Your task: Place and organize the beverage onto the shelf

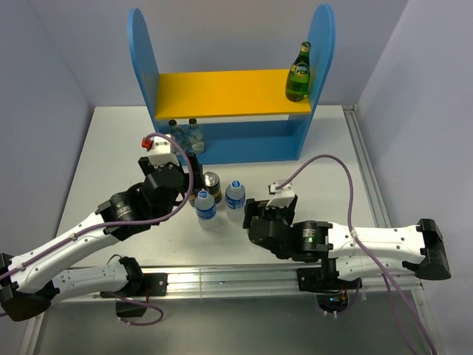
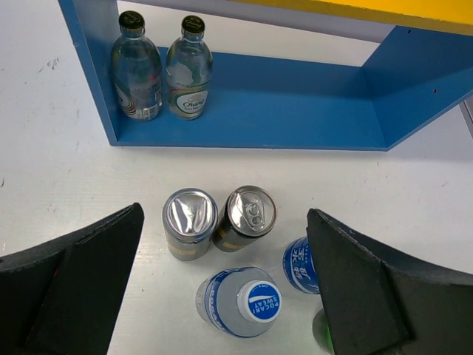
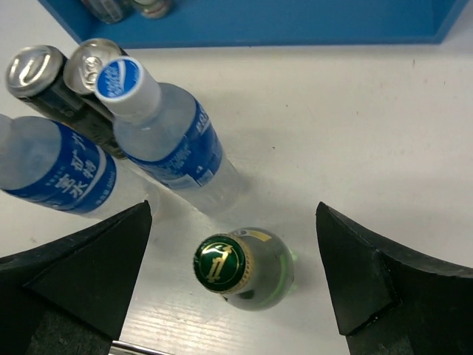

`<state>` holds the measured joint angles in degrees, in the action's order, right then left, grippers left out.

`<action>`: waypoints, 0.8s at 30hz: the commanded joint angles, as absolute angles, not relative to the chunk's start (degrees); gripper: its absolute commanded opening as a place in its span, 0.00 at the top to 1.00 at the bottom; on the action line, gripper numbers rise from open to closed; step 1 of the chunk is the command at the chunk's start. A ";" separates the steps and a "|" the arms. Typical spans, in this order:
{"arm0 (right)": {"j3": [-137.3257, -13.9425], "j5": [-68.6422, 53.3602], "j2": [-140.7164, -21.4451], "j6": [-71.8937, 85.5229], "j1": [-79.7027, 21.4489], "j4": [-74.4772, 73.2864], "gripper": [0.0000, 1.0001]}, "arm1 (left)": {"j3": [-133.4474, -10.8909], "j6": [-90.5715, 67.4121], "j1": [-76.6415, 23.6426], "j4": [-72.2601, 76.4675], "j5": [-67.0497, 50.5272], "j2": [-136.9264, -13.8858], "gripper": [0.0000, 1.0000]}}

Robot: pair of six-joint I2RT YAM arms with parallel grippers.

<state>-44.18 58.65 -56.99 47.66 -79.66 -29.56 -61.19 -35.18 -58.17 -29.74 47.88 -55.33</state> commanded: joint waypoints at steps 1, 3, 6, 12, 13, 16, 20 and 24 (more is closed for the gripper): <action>-42.89 61.88 -57.57 58.25 -80.16 -32.60 0.02 | -61.44 -35.51 -58.45 -29.00 48.16 -54.76 0.01; -41.75 61.79 -57.92 61.07 -80.16 -33.92 0.05 | -61.17 -35.51 -58.45 -28.74 48.25 -54.32 0.01; -40.08 60.91 -57.92 62.13 -80.16 -32.96 0.15 | -61.00 -35.33 -58.45 -28.39 48.16 -54.05 0.01; -39.11 61.08 -59.41 63.72 -80.16 -32.87 0.45 | -61.35 -35.42 -58.45 -28.56 48.16 -55.11 0.01; -39.11 61.26 -59.76 63.46 -80.24 -32.44 0.48 | -61.35 -35.51 -58.45 -28.74 48.25 -55.19 0.01; -39.46 61.61 -60.29 61.97 -80.16 -31.38 0.66 | -61.35 -35.42 -58.45 -28.48 48.25 -55.11 0.01; -42.09 63.28 -61.00 60.39 -80.16 -32.25 1.00 | -61.26 -35.42 -58.45 -28.48 48.25 -55.02 0.01; -47.45 66.70 -61.35 54.17 -80.07 -33.57 1.00 | -61.17 -35.51 -58.53 -28.65 48.34 -54.67 0.01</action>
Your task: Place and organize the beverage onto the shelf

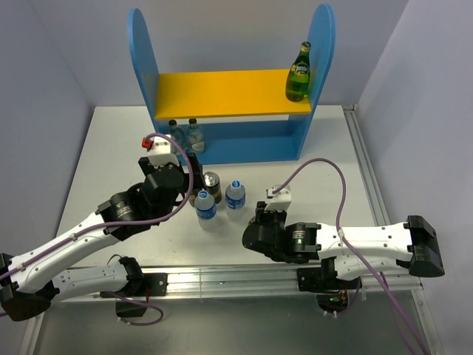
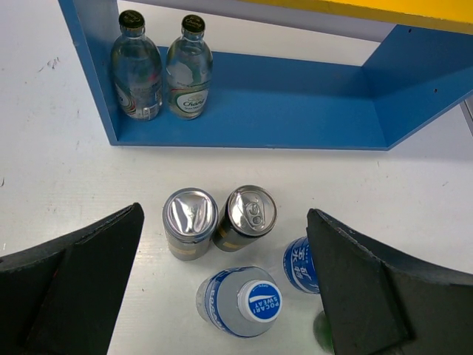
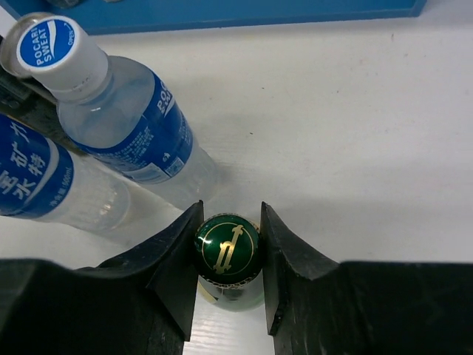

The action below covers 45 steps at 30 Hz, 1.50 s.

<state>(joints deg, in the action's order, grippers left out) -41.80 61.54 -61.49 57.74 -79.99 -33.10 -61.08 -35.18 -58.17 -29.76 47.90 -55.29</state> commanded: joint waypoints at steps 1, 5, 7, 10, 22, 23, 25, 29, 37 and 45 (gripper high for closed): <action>-49.98 68.36 -61.09 52.57 -80.07 -33.23 1.00 | -61.26 -35.42 -58.45 -28.57 48.34 -54.58 0.01; -57.27 71.89 -59.86 42.82 -79.11 -30.51 1.00 | -61.35 -35.42 -58.45 -28.65 48.16 -54.05 0.01; -59.84 71.90 -58.37 33.08 -77.79 -23.96 1.00 | -61.17 -35.42 -58.54 -28.39 48.08 -53.88 0.01; -63.71 69.18 -56.61 16.65 -74.02 -10.53 1.00 | -60.91 -35.42 -58.54 -28.13 47.99 -53.79 0.01; -104.89 44.22 -76.18 -1.67 -46.61 -8.95 1.00 | -60.29 -35.33 -58.54 -27.42 47.81 -52.74 0.01; -107.64 43.25 -78.12 -2.02 -45.36 -9.75 1.00 | -60.38 -35.33 -58.54 -27.51 47.81 -52.65 0.01; -115.09 40.97 -83.57 -2.37 -42.03 -11.59 1.00 | -60.21 -35.33 -58.54 -27.33 47.73 -52.47 0.01; -128.03 37.45 -93.15 -2.11 -36.93 -16.51 1.00 | -59.94 -35.24 -58.62 -26.98 47.64 -52.03 0.01; -137.55 33.93 -104.23 -0.09 -29.80 -19.51 1.00 | -59.59 -35.33 -58.89 -26.98 47.37 -51.77 0.01; -135.71 32.61 -106.17 1.76 -27.60 -20.74 1.00 | -59.41 -35.33 -59.33 -26.63 47.46 -51.06 0.01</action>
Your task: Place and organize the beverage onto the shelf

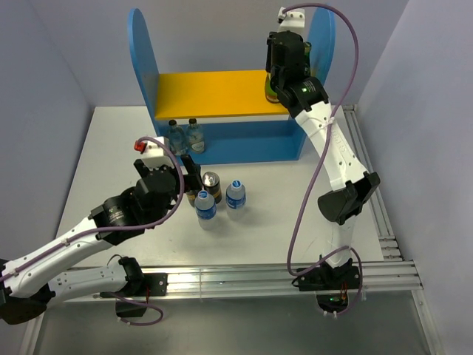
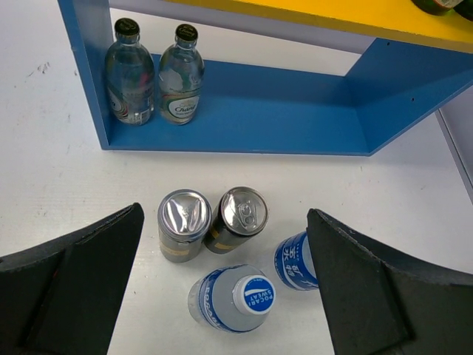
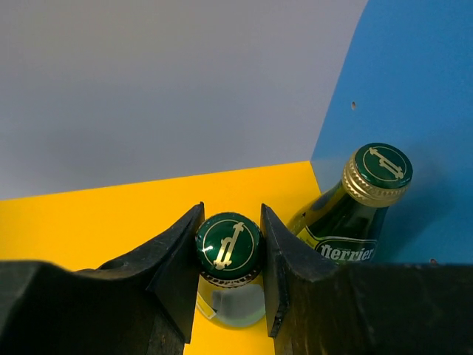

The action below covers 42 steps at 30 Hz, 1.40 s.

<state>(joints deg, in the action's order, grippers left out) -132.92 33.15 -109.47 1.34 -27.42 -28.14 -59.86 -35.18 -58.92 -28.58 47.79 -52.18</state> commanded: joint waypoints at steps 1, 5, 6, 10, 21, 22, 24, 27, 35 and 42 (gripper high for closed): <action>-135.09 32.78 -106.08 1.76 -27.51 -20.31 1.00 | -59.41 -35.25 -59.41 -26.46 47.46 -50.98 0.01; -132.28 33.13 -105.90 1.67 -27.25 -18.54 1.00 | -59.24 -35.33 -59.50 -26.54 47.46 -51.15 0.01; -132.71 33.22 -106.08 1.93 -27.16 -18.89 1.00 | -59.41 -35.33 -59.50 -26.63 47.55 -51.24 0.01; -132.54 33.75 -106.87 2.37 -26.81 -19.16 0.80 | -59.50 -35.33 -59.59 -26.81 47.81 -51.33 0.01; -128.50 34.10 -105.74 3.34 -26.81 -18.54 0.08 | -59.50 -35.42 -59.77 -26.98 48.60 -51.24 0.01; -127.63 34.10 -105.12 4.04 -26.81 -18.63 0.04 | -59.50 -35.42 -59.85 -26.98 48.69 -51.24 0.01; -123.34 34.19 -102.32 5.09 -26.89 -18.02 0.00 | -59.50 -35.33 -59.85 -26.98 48.87 -51.24 0.01; -113.17 34.36 -95.47 7.03 -27.42 -15.22 0.00 | -59.68 -35.42 -59.85 -27.25 49.30 -51.24 0.01; -83.90 43.50 -74.39 7.90 -41.36 -8.26 0.00 | -59.94 -35.07 -59.85 -26.89 50.10 -52.73 0.01; -56.54 42.89 -62.67 21.58 -58.00 -3.52 0.00 | -59.68 -34.28 -59.85 -25.84 49.92 -53.79 0.01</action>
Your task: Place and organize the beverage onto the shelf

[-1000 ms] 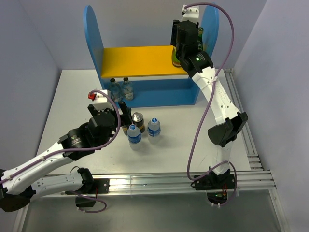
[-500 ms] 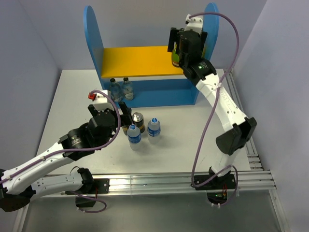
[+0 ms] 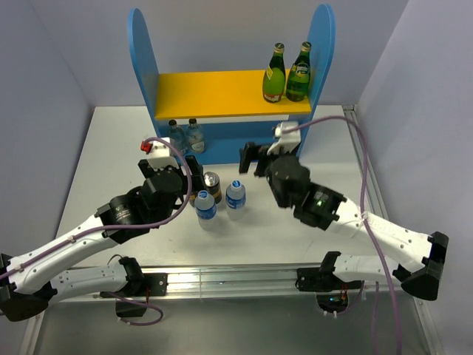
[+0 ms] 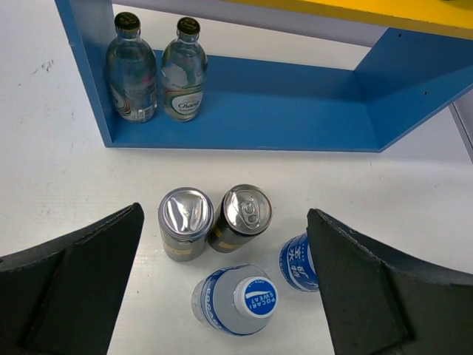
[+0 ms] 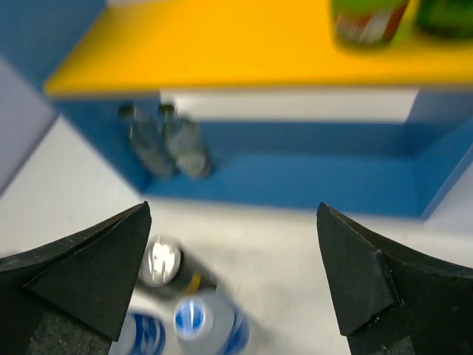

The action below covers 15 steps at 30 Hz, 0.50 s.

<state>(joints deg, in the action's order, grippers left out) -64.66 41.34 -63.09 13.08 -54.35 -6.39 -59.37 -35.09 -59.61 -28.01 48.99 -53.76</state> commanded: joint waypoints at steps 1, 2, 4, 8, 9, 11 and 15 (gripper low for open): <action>-54.60 42.89 -63.28 23.45 -59.05 -3.95 0.00 | -59.68 -34.36 -59.85 -25.93 49.92 -53.79 0.01; -52.32 42.80 -63.98 25.55 -59.93 -5.52 0.00 | -59.68 -34.37 -59.85 -25.93 49.83 -53.88 0.01; -50.72 43.59 -66.69 29.17 -62.31 -6.24 0.01 | -59.68 -34.37 -59.85 -25.93 49.83 -53.96 0.01; -48.96 45.61 -71.27 32.34 -65.39 -5.89 0.02 | -59.59 -34.45 -59.85 -26.10 49.92 -53.96 0.01; -48.78 45.70 -71.89 33.56 -65.56 -5.63 0.02 | -59.68 -34.45 -59.85 -26.28 49.83 -53.96 0.01; -48.17 45.62 -72.86 34.36 -65.57 -4.58 0.02 | -59.85 -34.80 -59.85 -26.98 50.01 -53.88 0.01; -48.42 46.14 -74.44 36.20 -65.57 -5.27 0.02 | -59.77 -35.16 -59.94 -27.42 50.10 -53.26 0.01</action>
